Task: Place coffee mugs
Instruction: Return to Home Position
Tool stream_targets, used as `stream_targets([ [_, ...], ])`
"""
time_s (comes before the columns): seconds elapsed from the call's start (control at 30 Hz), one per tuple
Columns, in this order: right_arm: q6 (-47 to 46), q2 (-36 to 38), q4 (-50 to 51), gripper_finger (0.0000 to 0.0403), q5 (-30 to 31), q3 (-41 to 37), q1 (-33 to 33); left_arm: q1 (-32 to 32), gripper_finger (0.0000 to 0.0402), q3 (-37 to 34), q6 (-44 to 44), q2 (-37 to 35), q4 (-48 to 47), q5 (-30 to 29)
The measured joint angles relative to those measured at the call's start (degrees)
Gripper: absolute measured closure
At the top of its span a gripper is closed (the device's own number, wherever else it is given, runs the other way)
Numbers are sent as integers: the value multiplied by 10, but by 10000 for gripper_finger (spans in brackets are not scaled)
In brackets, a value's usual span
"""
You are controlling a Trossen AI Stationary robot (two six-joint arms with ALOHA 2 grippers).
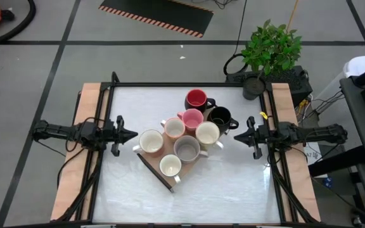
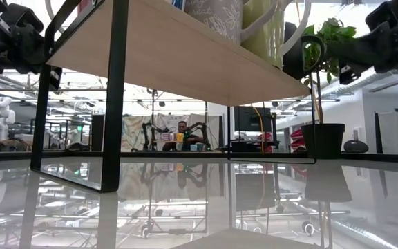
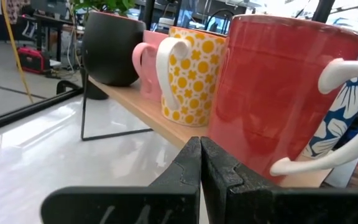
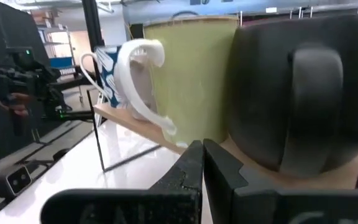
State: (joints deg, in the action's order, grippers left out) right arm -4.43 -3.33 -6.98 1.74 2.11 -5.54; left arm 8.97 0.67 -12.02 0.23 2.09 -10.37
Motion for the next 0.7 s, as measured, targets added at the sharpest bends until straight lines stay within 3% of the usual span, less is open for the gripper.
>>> stream_targets([
  [0.13, -2, 33, 43, 403, 0, 0, -1, 0, 401, 0, 14, 0, 0, 0],
  [0.7, -9, 30, 50, 403, -32, 0, -1, -9, 401, 0, 67, 0, 0, -5],
])
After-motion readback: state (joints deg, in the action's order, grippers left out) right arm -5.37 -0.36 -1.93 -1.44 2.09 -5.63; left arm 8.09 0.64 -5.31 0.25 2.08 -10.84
